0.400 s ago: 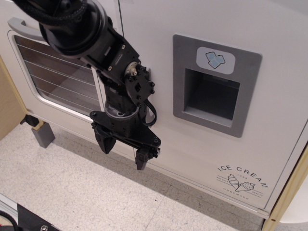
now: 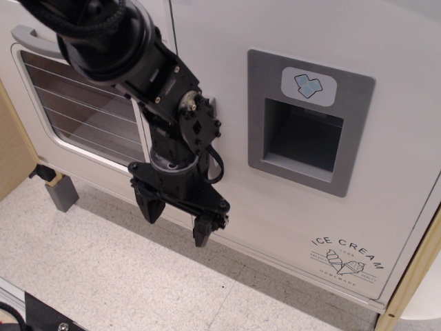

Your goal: Open fridge

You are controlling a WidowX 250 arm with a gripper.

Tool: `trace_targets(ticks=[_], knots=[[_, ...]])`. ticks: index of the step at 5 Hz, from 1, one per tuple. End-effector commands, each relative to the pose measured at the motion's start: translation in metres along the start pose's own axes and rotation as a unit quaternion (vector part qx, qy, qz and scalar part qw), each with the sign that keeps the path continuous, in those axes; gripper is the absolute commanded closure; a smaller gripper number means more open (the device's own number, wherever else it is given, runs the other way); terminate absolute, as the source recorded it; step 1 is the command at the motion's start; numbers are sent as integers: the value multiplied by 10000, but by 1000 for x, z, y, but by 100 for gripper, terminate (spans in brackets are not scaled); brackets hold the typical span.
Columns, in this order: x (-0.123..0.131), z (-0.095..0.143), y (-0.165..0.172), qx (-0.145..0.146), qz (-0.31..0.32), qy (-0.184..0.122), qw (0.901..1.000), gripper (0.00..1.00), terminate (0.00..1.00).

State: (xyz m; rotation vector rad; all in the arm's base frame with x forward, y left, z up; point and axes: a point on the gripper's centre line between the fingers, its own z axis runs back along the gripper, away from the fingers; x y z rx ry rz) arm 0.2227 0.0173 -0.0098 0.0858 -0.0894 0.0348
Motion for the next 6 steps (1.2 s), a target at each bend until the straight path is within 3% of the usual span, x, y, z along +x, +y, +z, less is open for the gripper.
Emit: trace_targets(ticks=[1,2,3,6], knots=[[27,15,39,-218,-177,-771,9966,0,0],[40,27,51,-151,-17,-1152,9932,0,0],[55,43,53,-232,180,-1203,9923,0,0],[94,58,37,-312,351,-1446,9884,0,0]])
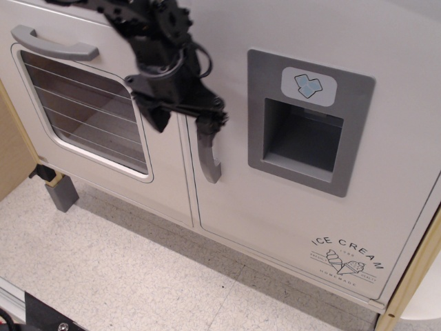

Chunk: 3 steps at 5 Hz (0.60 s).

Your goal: Open fridge

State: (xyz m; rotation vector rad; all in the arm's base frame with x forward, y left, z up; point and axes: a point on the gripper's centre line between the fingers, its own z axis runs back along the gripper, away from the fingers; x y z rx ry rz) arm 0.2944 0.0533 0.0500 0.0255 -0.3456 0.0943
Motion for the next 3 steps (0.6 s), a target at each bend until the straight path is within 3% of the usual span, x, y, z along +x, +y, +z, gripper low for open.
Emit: trace_targets(ticks=[1,2,3], knots=[[20,-3,-9,-98,-208,-203,9995,0,0],[20,-9,-10,-77,-262,-261,9993,0,0],[22,-13,-12,-191,-423,-420,9980,100,0]])
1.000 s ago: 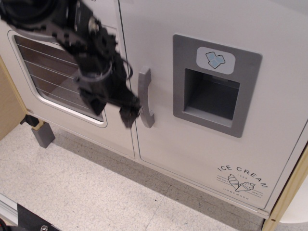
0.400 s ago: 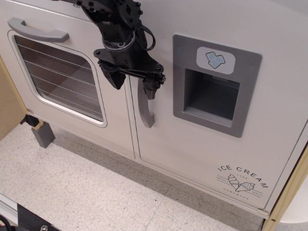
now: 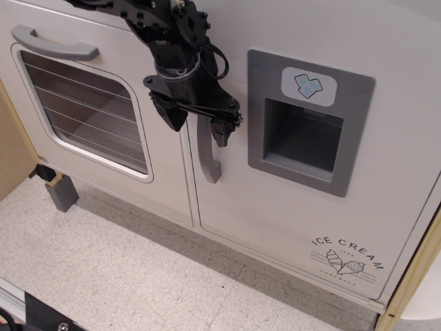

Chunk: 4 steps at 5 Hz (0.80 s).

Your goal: Open fridge

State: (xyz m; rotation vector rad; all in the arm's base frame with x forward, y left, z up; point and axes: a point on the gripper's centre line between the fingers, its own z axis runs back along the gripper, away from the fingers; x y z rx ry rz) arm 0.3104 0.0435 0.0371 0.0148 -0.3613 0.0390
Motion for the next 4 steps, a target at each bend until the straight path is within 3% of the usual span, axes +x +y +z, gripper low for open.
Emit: trace_targets(ticks=[1,2,4], knots=[[13,2,-1,-133,-111,-371,9992,100,0],[8,4,-3,-161,-250,-386,9988,100,0],[-29,21,-3,-319,-533,-322,9976,100,0]])
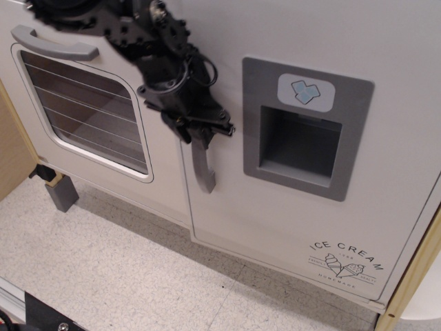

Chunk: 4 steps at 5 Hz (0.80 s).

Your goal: Open fridge

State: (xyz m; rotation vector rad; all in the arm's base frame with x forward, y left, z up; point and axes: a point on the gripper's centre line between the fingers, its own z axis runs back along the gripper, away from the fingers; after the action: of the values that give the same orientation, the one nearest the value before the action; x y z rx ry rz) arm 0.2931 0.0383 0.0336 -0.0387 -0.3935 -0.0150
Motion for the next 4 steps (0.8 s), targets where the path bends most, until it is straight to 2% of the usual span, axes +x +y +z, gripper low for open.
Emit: trace_targets(ticks=[1,2,3,4], knots=[[-28,26,-2,-44,-399,-132,9991,100,0],[-47,39,-3,-167,-416,6,9990,0,0],[-74,51,-2,-211,-300,340,9987,0,0],[-100,64,19,-117,-20,831,9965,0,0]])
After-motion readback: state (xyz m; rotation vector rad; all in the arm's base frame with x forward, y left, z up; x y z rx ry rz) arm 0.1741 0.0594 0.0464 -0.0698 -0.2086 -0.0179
